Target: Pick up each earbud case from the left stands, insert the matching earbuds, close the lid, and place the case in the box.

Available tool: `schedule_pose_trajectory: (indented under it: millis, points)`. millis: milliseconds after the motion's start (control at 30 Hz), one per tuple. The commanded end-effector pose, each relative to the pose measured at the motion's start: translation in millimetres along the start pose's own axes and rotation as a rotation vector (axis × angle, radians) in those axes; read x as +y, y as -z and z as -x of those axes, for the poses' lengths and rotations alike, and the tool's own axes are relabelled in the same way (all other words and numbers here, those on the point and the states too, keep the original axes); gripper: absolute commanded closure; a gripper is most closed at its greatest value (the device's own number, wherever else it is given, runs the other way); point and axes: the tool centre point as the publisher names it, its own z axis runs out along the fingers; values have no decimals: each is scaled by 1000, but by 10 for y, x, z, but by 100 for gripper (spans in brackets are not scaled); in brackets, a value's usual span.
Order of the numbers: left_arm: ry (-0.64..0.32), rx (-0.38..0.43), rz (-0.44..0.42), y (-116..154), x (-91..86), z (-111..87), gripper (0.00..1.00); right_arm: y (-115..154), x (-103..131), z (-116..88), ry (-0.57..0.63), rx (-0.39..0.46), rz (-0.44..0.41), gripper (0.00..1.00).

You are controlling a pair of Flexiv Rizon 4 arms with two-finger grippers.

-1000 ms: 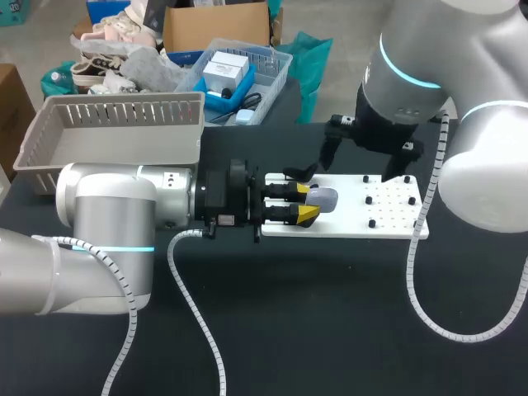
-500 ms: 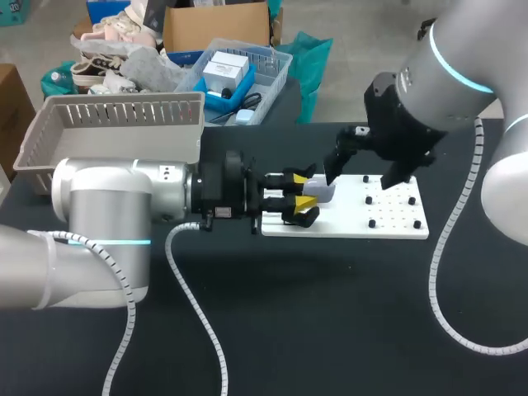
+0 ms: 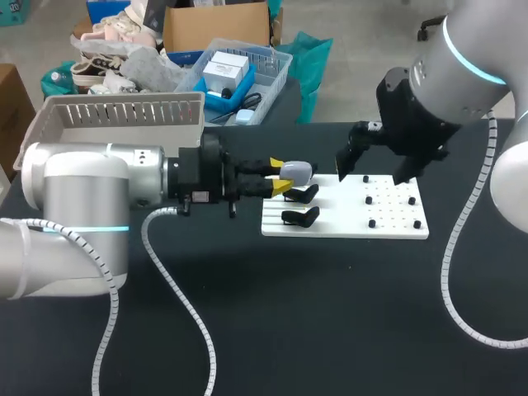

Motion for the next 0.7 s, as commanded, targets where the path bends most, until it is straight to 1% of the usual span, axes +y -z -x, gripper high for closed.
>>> schedule_pose_trajectory:
  millis: [33, 133, 200, 467, 600, 700]
  points:
    - [13, 17, 42, 184, 16, 63, 100, 45, -96, -74, -6, -34, 21, 0]
    - [34, 30, 79, 325, 104, 66, 100, 52, -119, -76, -13, -41, 28, 0]
    - [36, 40, 98, 414, 145, 71, 100, 50, -130, -71, -32, -63, 33, 0]
    - [53, 84, 148, 710, 238, 117, 100, 50, -130, -71, -32, -63, 33, 0]
    - [71, 107, 180, 900, 326, 127, 100, 50, -130, -71, -32, -63, 33, 0]
    - [84, 121, 222, 1043, 413, 118, 100, 50, -130, -71, -32, -63, 33, 0]
